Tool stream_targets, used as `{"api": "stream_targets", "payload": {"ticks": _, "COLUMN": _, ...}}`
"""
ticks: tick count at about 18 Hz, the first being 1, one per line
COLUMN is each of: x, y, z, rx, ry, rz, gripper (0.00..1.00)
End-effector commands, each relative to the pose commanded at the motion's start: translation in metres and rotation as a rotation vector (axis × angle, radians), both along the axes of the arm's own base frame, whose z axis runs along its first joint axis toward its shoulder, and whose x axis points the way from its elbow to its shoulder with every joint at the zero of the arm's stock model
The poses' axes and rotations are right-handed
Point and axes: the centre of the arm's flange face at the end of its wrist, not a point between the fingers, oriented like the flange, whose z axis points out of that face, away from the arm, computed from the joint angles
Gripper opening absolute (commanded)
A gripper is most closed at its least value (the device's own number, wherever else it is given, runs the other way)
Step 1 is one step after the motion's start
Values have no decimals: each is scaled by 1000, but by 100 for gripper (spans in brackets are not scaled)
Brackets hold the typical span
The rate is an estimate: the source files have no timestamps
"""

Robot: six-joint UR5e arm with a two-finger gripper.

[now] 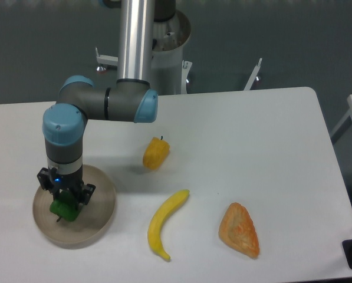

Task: Pick up the green pepper from the plate
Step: 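Lift the green pepper off the plate and carry it toward the banana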

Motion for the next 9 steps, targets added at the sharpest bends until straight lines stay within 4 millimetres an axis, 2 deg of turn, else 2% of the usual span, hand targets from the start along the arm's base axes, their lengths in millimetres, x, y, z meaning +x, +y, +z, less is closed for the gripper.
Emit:
{"api": "stream_targets", "payload": {"ticks": 2, "x": -33, "y": -10, "z": 20, "rx": 15, "ry": 28, "rz": -21, "gripper": 39}}
{"api": "stream_targets", "payload": {"ticks": 5, "x": -100, "y": -29, "z": 38, "rx": -13, "ry": 49, "rz": -19, "gripper": 37}}
{"api": "stream_targets", "payload": {"ticks": 9, "x": -194, "y": -63, "z": 34, "rx": -56, "ry": 89, "rz": -104, "gripper": 36}}
